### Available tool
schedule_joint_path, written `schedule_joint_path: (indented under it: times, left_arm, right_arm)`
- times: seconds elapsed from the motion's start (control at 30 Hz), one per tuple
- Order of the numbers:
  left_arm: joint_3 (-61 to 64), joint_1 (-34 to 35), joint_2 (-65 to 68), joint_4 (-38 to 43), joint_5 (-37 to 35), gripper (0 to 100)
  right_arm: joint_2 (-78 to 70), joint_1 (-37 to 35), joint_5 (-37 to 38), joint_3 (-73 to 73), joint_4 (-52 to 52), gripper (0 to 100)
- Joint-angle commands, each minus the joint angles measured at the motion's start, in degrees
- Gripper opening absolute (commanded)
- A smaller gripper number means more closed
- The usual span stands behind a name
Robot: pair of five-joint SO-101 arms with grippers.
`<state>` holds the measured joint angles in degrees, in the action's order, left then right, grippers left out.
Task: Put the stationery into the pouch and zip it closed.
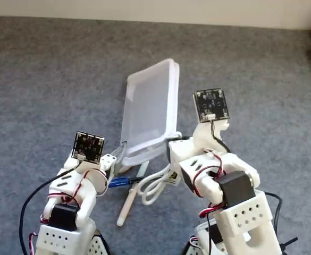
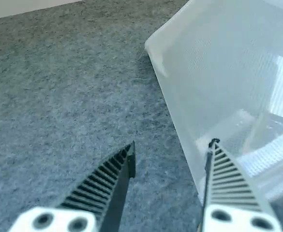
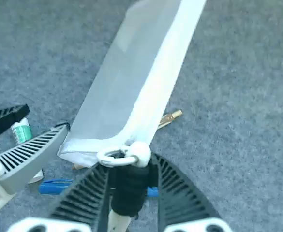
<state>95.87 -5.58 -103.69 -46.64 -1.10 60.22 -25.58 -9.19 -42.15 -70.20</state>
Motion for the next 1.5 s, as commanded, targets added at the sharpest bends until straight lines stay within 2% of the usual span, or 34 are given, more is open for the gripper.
schedule_joint_path:
  times: [0.0, 0.17, 0.27, 0.43, 0.73, 0.9, 1.0, 1.47]
  left_arm:
    - [-2.15, 0.57, -0.66, -4.13, 0.18, 24]
    - [-6.73, 0.66, -0.66, -10.20, 0.18, 24]
    - [-10.24, 0.75, -0.66, -12.66, -3.08, 25]
    - [-16.04, 0.57, -0.66, -18.46, -8.35, 33]
    - [-12.00, 1.19, -0.66, -14.51, -8.35, 34]
    - [-9.63, 7.60, -0.66, -10.55, -8.62, 34]
    - [-8.75, 9.10, -0.66, -9.76, -8.62, 34]
    - [-23.60, 9.01, -0.66, -24.35, -8.70, 34]
  right_arm:
    - [1.45, -0.66, 0.62, 4.09, 2.59, 0.5]
    - [1.10, -0.75, -5.89, 4.09, 7.96, 0.5]
    - [1.10, -2.33, -7.03, 4.00, 11.12, 0.5]
    - [1.01, -4.70, -8.53, 4.00, 14.90, 0.5]
    - [1.36, -5.05, -8.62, 4.35, 15.60, 0.5]
    - [1.45, -6.11, -8.62, 4.35, 15.25, 0.5]
    - [1.45, -5.93, -8.53, 4.35, 15.25, 0.5]
    - [1.36, -5.76, -8.18, 2.42, 15.25, 0.5]
